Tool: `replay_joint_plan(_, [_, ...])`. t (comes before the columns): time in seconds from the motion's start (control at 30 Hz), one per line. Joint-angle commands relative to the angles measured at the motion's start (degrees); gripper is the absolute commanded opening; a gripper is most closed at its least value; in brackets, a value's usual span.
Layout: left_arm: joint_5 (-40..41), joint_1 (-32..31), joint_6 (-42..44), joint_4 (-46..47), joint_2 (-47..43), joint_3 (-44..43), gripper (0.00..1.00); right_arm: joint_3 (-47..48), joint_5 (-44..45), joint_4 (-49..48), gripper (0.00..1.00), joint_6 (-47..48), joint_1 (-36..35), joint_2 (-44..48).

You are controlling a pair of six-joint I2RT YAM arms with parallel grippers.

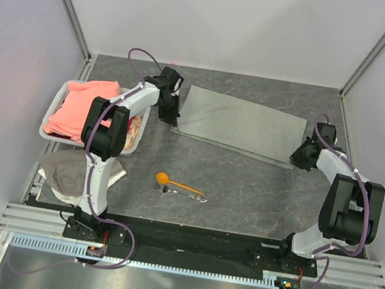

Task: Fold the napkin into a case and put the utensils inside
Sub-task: Fold and flatten the napkin at the center of the board.

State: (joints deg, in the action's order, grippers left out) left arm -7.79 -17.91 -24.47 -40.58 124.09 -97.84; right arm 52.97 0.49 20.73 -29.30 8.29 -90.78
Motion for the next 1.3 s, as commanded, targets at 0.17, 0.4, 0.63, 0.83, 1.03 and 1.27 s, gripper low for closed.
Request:
replay_joint_plan(0.17, [3.0, 0.1, 3.3, -1.8, 1.5, -1.5, 0.02, -0.6, 3.3, -1.5, 0.0, 0.6, 0.1, -3.3])
replay_joint_plan(0.4, [3.7, 0.0, 3.2, -2.0, 1.8, -1.3, 0.02, -0.6, 3.5, -2.4, 0.0, 0.4, 0.1, -4.8])
replay_joint_plan(0.63, [3.7, 0.0, 3.3, -2.5, 1.6, -1.2, 0.02, -0.4, 3.9, -2.5, 0.0, 0.5, 0.1, -5.7])
replay_joint_plan(0.83, [4.9, 0.0, 3.4, -3.1, 0.8, -1.3, 0.02, -0.8, 4.5, -2.1, 0.02, 0.6, 0.1, -5.0])
replay_joint_plan(1.03, [9.5, -0.2, 2.8, -4.6, 0.2, -2.6, 0.05, -0.1, 4.7, -0.4, 0.18, 1.2, 0.1, -2.8])
replay_joint_plan(1.27, [15.4, -2.8, 3.2, -4.5, -5.8, -3.6, 0.36, 1.1, 5.0, 3.3, 0.58, 2.8, -0.2, 4.4])
